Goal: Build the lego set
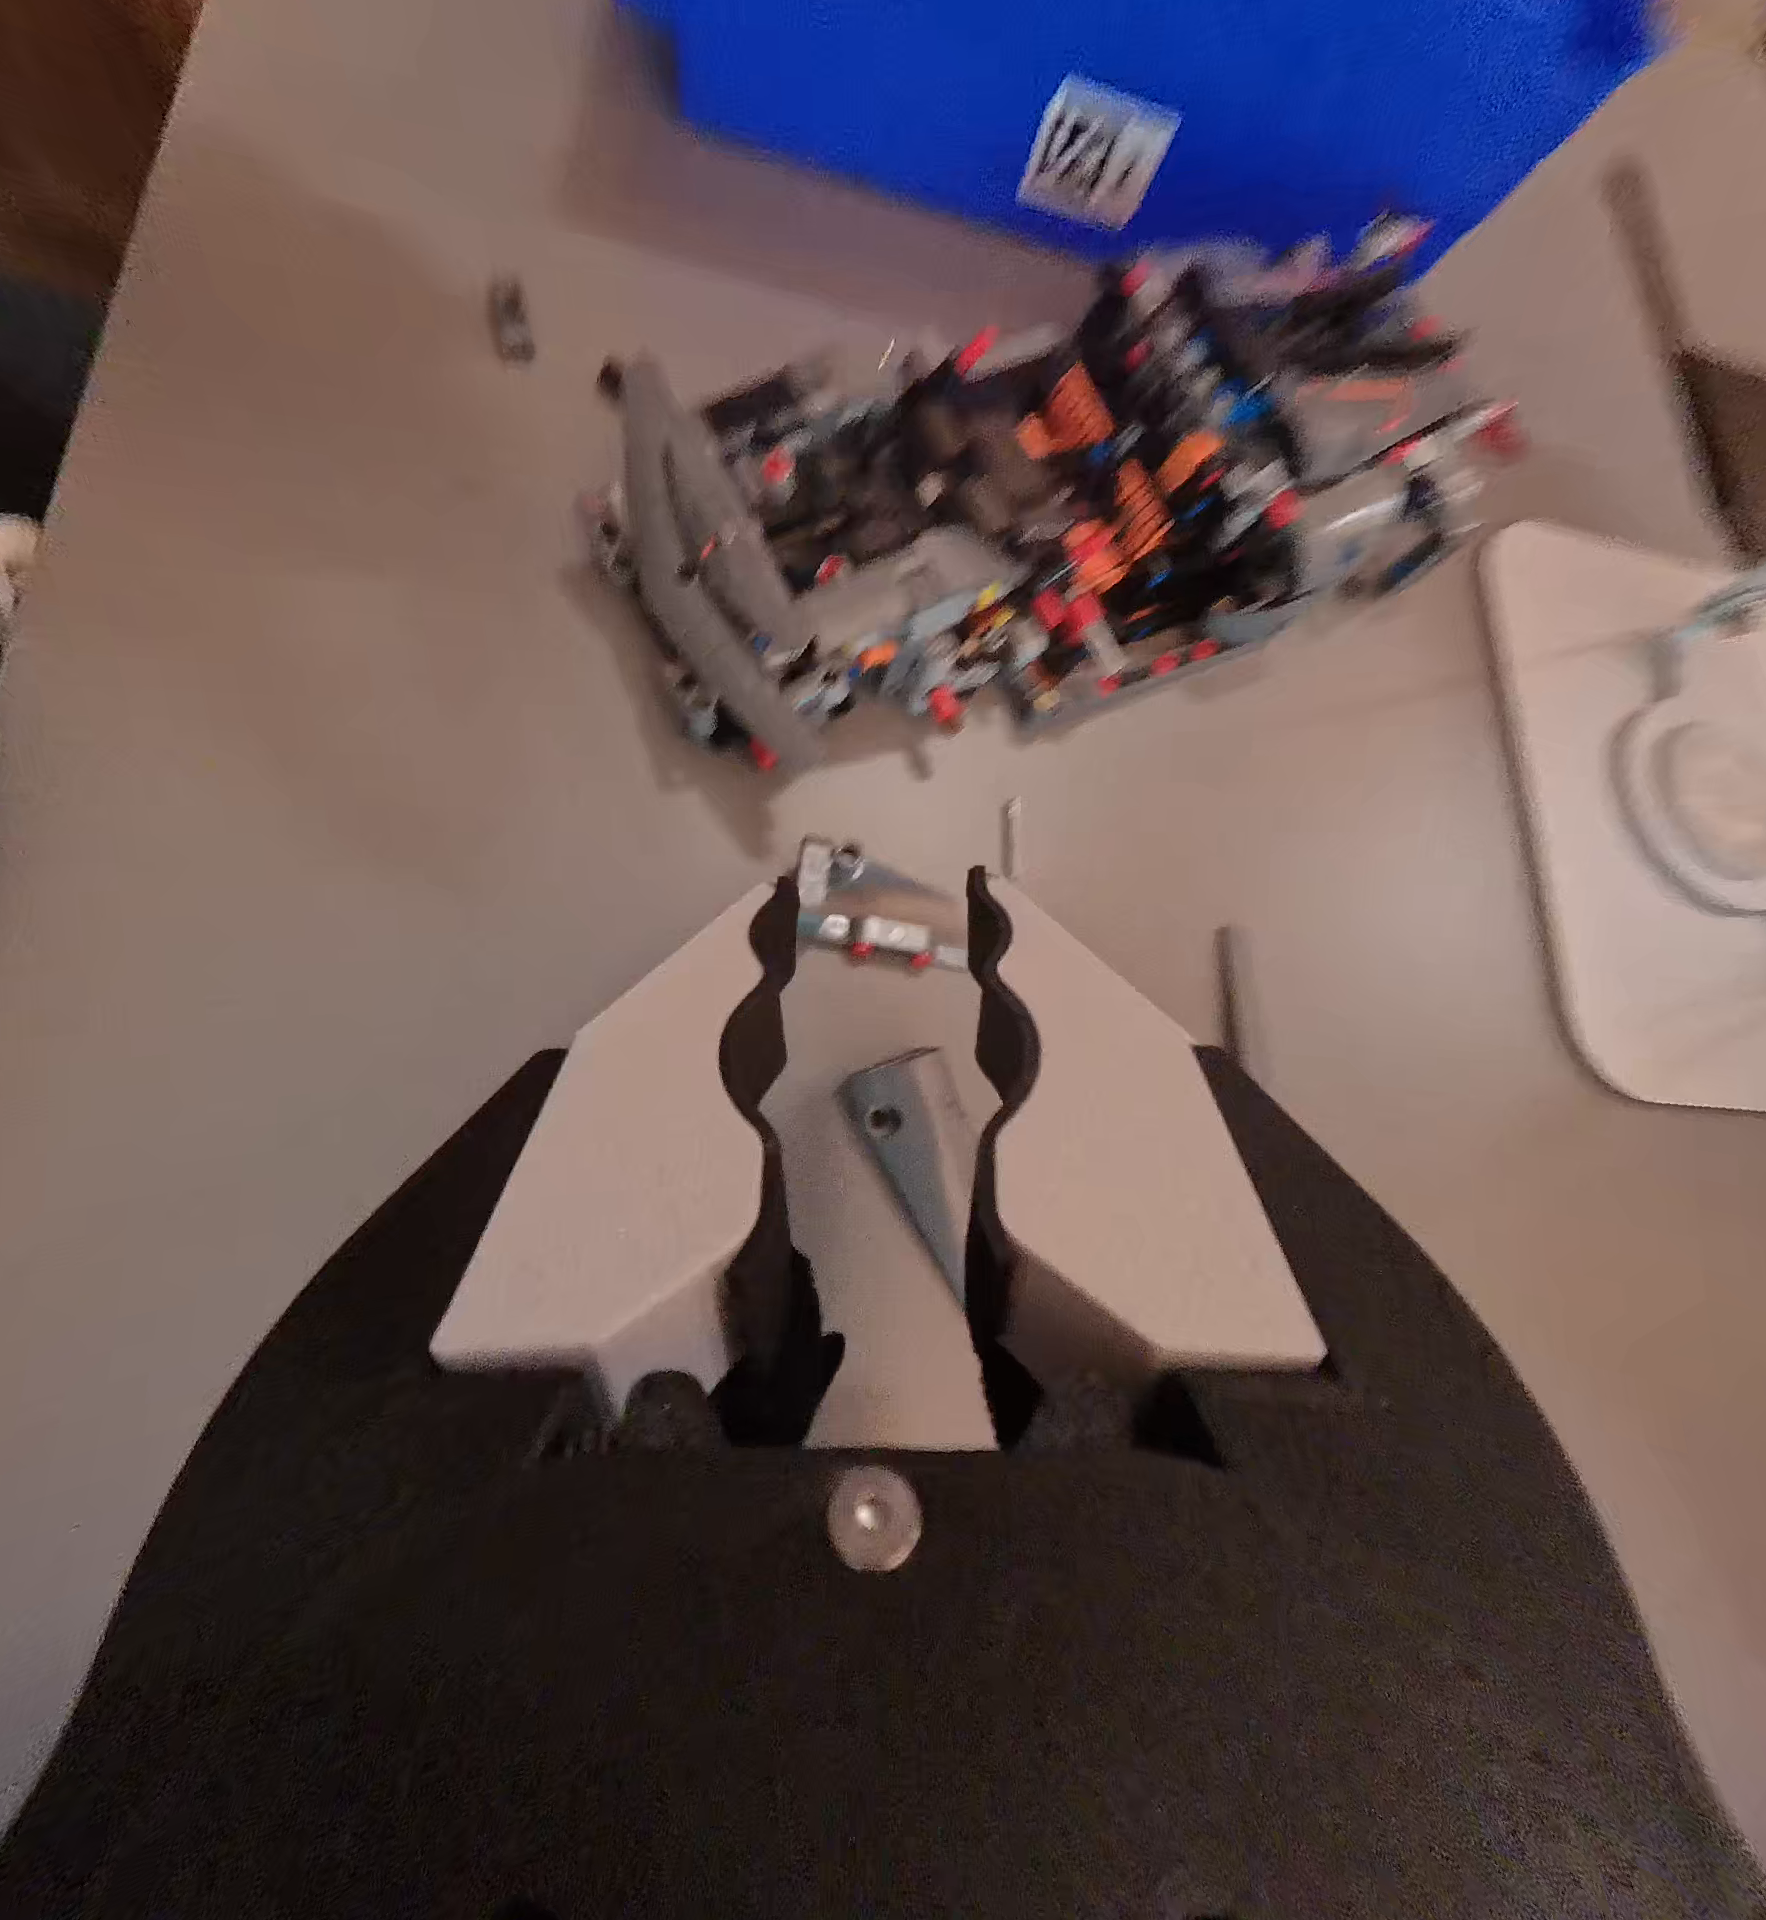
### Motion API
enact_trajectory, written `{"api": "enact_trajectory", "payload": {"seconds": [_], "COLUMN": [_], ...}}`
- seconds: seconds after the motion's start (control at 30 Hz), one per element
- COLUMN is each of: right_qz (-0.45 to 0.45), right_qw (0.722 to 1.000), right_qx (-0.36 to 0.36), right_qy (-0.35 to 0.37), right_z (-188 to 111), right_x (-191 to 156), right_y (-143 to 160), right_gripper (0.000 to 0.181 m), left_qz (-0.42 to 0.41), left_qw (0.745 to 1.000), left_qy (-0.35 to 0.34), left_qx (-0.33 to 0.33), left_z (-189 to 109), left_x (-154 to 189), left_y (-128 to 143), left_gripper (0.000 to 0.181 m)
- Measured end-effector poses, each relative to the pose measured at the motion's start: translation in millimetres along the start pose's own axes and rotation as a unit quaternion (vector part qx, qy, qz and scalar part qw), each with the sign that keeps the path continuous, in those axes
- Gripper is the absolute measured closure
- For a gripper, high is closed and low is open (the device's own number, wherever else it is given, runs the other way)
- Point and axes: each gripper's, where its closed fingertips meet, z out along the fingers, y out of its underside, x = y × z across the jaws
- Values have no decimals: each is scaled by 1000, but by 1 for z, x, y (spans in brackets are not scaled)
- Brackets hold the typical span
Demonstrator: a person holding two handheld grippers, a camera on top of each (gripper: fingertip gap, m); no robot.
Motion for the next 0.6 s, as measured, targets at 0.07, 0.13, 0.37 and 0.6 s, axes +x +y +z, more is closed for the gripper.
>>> {"api": "enact_trajectory", "payload": {"seconds": [0.07,0.13,0.37,0.6], "right_qz": [-9,-23,-40,33], "right_qw": [999,997,994,985], "right_qx": [-49,-61,-77,-91], "right_qy": [-21,-29,-70,-141], "right_z": [15,24,48,56], "right_x": [-5,-7,-4,-10], "right_y": [18,25,29,24], "right_gripper": [148,145,143,155], "left_qz": [5,2,-5,-5], "left_qw": [1000,1000,1000,1000], "left_qy": [-3,1,14,16], "left_qx": [-7,-9,-16,-19], "left_z": [-1,-1,6,8], "left_x": [0,0,-1,-2], "left_y": [3,5,14,17], "left_gripper": [176,176,176,176]}}
